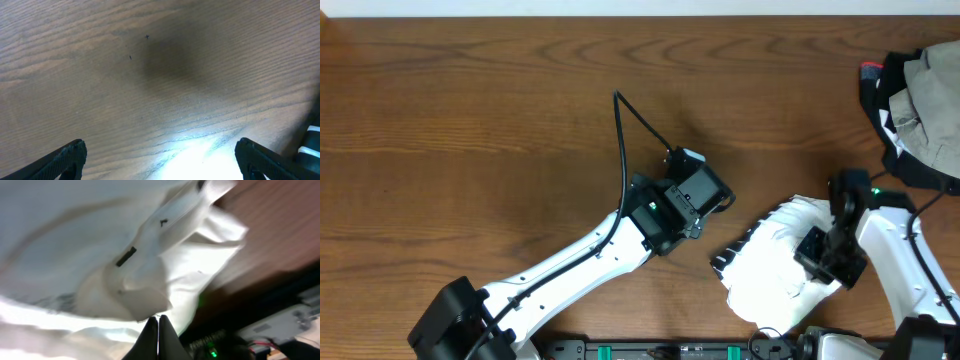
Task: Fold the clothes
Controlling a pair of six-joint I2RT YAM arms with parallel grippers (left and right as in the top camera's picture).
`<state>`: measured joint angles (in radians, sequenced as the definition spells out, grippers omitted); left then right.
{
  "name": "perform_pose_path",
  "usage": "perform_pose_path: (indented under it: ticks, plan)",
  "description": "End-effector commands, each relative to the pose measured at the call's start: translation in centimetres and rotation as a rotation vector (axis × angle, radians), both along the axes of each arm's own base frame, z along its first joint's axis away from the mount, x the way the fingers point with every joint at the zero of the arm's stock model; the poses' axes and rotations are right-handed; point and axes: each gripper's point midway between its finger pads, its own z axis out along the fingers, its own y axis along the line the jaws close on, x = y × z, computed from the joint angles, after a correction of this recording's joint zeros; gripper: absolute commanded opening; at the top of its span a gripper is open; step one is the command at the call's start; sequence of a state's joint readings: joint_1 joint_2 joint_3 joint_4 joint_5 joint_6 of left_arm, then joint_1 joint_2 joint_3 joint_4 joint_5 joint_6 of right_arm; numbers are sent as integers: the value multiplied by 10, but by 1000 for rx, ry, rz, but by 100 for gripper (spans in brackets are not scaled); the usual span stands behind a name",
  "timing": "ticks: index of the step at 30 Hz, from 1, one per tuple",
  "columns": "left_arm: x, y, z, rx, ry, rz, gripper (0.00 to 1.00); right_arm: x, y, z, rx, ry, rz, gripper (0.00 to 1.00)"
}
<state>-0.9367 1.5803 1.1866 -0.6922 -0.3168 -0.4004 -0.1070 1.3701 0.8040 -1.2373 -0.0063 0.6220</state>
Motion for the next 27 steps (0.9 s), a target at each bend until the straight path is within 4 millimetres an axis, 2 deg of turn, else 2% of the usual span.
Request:
perform_pose_path:
  ticks: [1,4,6,7,9,12,16,20,27]
  plan:
    - [0,3,6,-17,-9,16,97,26,-13,23,-80,-75,12,9]
    - [0,3,6,-17,-9,16,97,44,-12,35,-63,-142,41,23]
    - [0,3,6,-18,-9,16,97,47,-8,35,-34,-156,88,31]
    - [0,2,6,-18,-9,16,97,46,-8,34,-29,-152,102,31]
    - [1,2,6,-22,-12,16,97,42,-8,31,-26,-138,109,27]
    - [2,0,7,-30,-18,16,97,37,-2,21,6,-127,103,14]
    - [3,-1,8,-33,-20,16,97,25,4,-4,34,-110,86,2]
    - [3,-1,7,-32,-20,16,97,20,7,-22,48,-114,76,2]
    - [3,-1,8,-32,-20,16,97,29,11,-34,68,-170,75,7]
